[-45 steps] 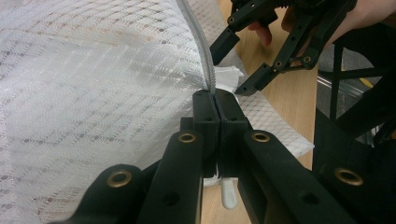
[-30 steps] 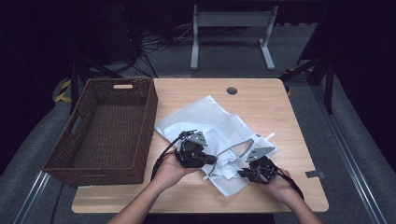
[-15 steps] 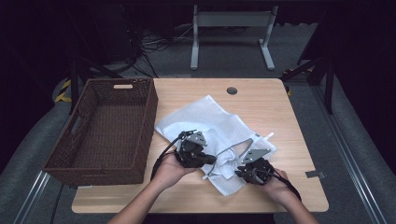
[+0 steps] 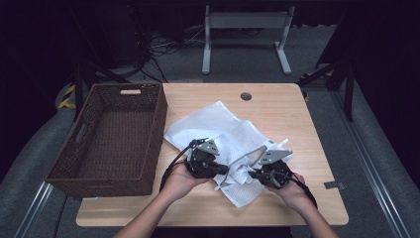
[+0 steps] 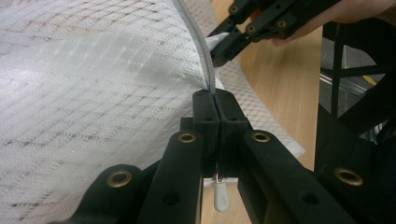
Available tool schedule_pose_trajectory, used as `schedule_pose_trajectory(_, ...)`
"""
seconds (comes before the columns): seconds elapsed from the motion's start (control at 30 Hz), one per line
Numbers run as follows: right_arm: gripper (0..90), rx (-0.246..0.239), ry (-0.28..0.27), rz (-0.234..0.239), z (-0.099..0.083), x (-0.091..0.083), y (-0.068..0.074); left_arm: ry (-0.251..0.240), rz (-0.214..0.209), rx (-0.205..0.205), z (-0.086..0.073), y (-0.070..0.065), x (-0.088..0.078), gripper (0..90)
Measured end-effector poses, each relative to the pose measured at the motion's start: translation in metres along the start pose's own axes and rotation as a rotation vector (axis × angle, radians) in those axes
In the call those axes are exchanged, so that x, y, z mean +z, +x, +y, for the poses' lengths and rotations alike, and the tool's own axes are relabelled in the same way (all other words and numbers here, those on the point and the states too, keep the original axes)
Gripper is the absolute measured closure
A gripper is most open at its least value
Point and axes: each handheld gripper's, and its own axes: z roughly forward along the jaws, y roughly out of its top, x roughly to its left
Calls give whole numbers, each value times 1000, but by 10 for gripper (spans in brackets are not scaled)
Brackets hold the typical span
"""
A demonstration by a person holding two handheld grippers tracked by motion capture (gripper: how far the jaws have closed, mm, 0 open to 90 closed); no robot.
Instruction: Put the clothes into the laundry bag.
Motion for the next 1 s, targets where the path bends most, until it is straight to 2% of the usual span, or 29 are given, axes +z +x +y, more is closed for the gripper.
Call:
schedule_pose_trajectory(0.3,869,2,-27,-12,19,23,-1,-2,-7,1,0,-1,-1,890)
schedule_pose_trajectory(0.57,869,15,-66,-33,30,36,-3,-6,-11,-6,0,0,-2,890)
schedule_pose_trajectory(0.67,869,26,-83,-31,33,40,-4,-12,-11,-6,0,0,-3,890)
schedule_pose_trajectory(0.77,869,15,-79,-30,36,50,-1,-10,-14,-5,0,0,-5,890)
schedule_pose_trajectory(0.9,869,19,-108,-38,41,61,1,-17,-13,-5,0,0,-7,890)
schedule_pose_trajectory(1.0,866,19,-102,-38,41,66,1,-19,-14,-8,0,0,-8,890)
